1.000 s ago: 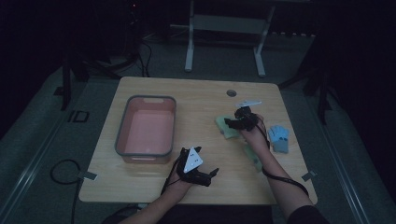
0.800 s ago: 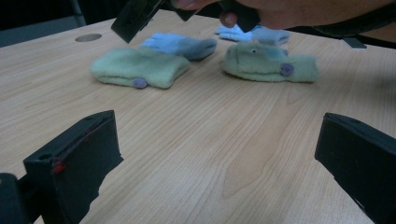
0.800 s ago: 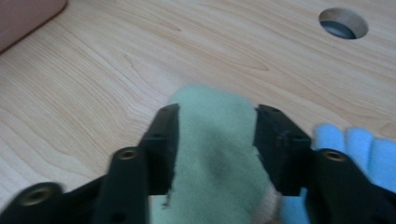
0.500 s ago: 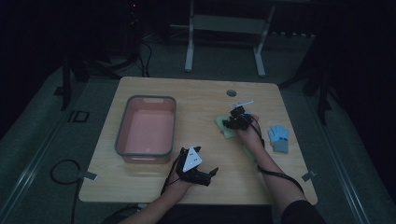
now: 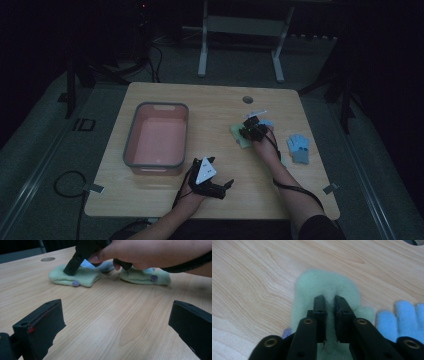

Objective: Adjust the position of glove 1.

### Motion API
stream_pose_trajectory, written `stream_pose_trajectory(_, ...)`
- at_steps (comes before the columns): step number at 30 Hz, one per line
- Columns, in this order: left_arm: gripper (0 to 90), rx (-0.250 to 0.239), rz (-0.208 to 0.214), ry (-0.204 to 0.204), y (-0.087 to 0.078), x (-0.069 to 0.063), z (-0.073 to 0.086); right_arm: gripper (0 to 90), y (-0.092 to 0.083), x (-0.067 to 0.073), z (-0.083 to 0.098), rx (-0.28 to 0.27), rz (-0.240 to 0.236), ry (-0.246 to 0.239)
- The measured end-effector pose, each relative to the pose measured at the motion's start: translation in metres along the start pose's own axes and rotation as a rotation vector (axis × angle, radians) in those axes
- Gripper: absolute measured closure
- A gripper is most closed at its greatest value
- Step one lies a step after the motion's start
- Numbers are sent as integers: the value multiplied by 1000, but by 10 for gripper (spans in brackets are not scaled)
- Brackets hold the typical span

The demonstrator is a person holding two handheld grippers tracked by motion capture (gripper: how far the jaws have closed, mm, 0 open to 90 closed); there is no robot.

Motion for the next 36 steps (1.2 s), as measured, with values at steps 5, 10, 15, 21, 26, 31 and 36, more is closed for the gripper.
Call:
stream_pose_trajectory(5, 2, 1, -1, -3, 0, 0, 0, 857, -18, 3, -12, -25, -25, 52)
stream_pose_trajectory(10, 2, -1, -4, 3, 0, 0, 0, 860, -58, 13, -28, -81, 5, 80)
stream_pose_trajectory(15, 2, 1, -7, 5, 0, 0, 0, 859, -89, 21, -33, -115, 44, 73)
stream_pose_trajectory(21, 2, 1, -7, 3, 0, 0, 0, 859, -117, 35, -21, -153, 33, 145)
stream_pose_trajectory(26, 2, 3, -11, 11, 0, -1, 0, 860, -124, 51, 0, -143, 16, 200)
stream_pose_trajectory(31, 2, 1, -9, 4, 0, 0, 0, 860, -120, 62, 16, -123, 42, 236)
stream_pose_trajectory(36, 3, 1, -11, 10, 0, 0, 0, 859, -114, 68, 29, -118, 28, 305)
Point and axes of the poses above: each handheld gripper's, and its own axes: y roughly forward along the jaws, z roughly out of its underside, x roughly to its left, the point moved 5 cm from there along y, roughly forward along the jaws, and after that the axes turned 1 degree about -x, right-handed, at the moved point
